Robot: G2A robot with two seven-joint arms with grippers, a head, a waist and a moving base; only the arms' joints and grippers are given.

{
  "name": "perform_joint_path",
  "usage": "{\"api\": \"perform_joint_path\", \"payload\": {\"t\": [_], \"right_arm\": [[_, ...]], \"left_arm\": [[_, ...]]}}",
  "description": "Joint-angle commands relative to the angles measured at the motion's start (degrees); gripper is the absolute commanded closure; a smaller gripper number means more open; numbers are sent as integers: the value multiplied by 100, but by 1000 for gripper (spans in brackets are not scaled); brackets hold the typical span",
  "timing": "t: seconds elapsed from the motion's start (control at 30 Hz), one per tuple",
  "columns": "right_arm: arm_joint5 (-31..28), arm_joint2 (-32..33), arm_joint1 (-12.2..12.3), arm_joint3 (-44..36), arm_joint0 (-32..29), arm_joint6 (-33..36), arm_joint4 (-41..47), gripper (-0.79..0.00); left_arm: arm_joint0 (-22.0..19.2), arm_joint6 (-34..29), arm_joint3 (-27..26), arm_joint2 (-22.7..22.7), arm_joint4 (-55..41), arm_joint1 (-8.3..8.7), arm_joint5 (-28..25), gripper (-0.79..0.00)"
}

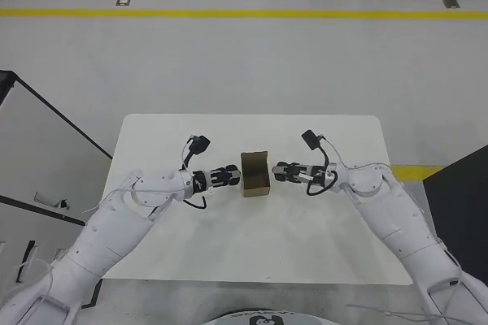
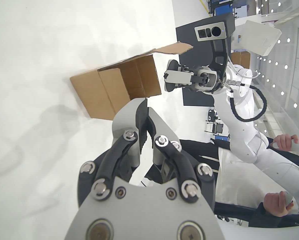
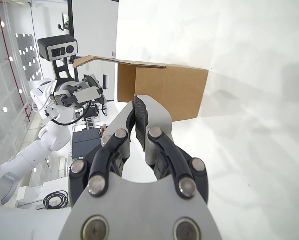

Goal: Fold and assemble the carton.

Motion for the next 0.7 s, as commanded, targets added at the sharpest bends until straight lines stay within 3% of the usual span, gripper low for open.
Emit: {"api": "perform_joint_path", "payload": {"t": [0.0, 0.67], "right_arm": [[14, -45, -25, 47, 21, -74, 23, 0], [57, -504, -267, 702, 449, 72, 159, 0]], "left_arm": [[-63, 41, 110, 63, 17, -42, 43, 0], [-316, 246, 613, 297, 132, -312, 15, 0]]}}
